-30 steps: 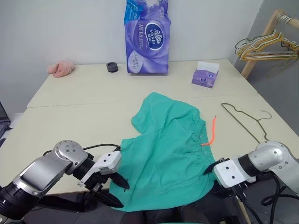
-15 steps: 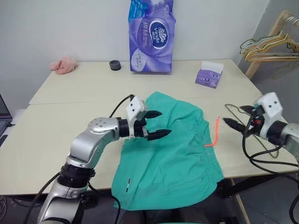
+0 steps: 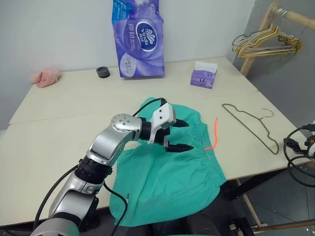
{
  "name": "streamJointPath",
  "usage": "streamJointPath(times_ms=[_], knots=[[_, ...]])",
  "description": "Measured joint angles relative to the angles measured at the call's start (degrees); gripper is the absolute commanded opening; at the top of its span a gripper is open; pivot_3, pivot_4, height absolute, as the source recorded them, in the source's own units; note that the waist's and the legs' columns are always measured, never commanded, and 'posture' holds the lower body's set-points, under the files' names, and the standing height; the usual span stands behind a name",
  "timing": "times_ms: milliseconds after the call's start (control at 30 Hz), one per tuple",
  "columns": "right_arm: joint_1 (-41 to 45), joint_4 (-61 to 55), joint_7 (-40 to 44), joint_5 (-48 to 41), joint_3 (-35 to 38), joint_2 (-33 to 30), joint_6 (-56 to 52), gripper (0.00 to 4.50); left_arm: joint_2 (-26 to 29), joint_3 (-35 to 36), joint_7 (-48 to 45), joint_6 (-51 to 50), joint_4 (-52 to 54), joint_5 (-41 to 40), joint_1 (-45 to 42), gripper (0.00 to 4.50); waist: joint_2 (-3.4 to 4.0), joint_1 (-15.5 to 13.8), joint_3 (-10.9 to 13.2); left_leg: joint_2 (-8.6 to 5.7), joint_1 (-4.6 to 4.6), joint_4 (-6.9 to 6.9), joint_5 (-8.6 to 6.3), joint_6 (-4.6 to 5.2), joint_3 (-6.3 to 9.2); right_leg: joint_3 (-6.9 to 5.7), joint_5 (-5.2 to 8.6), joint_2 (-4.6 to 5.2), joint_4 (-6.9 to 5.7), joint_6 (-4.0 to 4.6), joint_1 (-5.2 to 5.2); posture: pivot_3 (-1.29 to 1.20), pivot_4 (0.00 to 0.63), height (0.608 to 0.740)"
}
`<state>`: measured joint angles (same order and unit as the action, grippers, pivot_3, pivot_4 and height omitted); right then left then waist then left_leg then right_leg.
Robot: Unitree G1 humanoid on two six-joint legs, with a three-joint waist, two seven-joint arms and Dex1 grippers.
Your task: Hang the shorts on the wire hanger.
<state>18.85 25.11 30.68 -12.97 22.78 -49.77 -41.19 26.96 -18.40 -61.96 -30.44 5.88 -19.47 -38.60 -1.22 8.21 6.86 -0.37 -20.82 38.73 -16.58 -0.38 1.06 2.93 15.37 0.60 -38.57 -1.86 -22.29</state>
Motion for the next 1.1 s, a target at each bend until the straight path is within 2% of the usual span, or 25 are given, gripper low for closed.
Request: streamJointPath(times_ms=[233,500,633,967,1000,1100], knots=[[8.0,10.1,3.6,1.4,-6.0,0.0,4.7,4.5,-0.8,0.0,-0.2,0.5,0.2,0.3,-1.2,4.4,0.14,0.5,0.3,0.0,0.02,-0.01,-0.07,0.11,-0.06,0.15,0.03,-0.01,0.01,-0.06,0.0,-0.18,0.11,0.74],[9.4,14.1,6.7,4.1,-11.5,0.3,7.6,4.5,0.3,0.0,-1.1,0.7,0.8,0.7,0.2,4.4,0.12,0.2,0.4,-0.01,0.05,0.02,-0.08,0.11,-0.08,0.18,-0.01,0.01,0.06,-0.13,0.0,-0.17,0.109,0.74],[10.3,14.6,8.2,4.8,-12.7,0.1,7.0,3.61,0.3,0.0,-1.2,0.9,0.8,0.9,0.2,4.44,0.11,0.2,0.4,-0.01,0.05,0.02,-0.08,0.1,-0.09,0.18,-0.01,0.01,0.06,-0.15,0.0,-0.17,0.107,0.74],[11.4,15.1,11.8,4.4,-12.8,0.3,0.8,0.17,0.6,0.0,-1.3,2.5,0.6,2.2,0.4,4.44,-0.03,-0.1,0.3,0.03,0.05,0.05,-0.08,0.1,-0.02,0.12,-0.13,0.01,0.33,-0.29,0.13,-0.17,0.097,0.74],[11.1,14.9,11.9,4.4,-12.9,0.3,0.9,0.02,0.6,0.0,-1.2,2.5,0.5,2.3,0.6,4.44,-0.06,-0.1,0.3,0.05,0.04,0.05,-0.08,0.1,0.02,0.07,-0.18,0.0,0.45,-0.29,0.18,-0.17,0.097,0.74],[10.2,14.3,11.7,5.0,-13.1,0.4,1.5,0.02,0.6,0.0,-1.2,2.5,0.3,2.5,0.8,4.44,-0.26,-0.3,0.2,0.03,-0.01,0.05,-0.08,0.09,0.1,-0.02,-0.2,0.03,0.59,-0.32,0.22,-0.17,0.096,0.74]])
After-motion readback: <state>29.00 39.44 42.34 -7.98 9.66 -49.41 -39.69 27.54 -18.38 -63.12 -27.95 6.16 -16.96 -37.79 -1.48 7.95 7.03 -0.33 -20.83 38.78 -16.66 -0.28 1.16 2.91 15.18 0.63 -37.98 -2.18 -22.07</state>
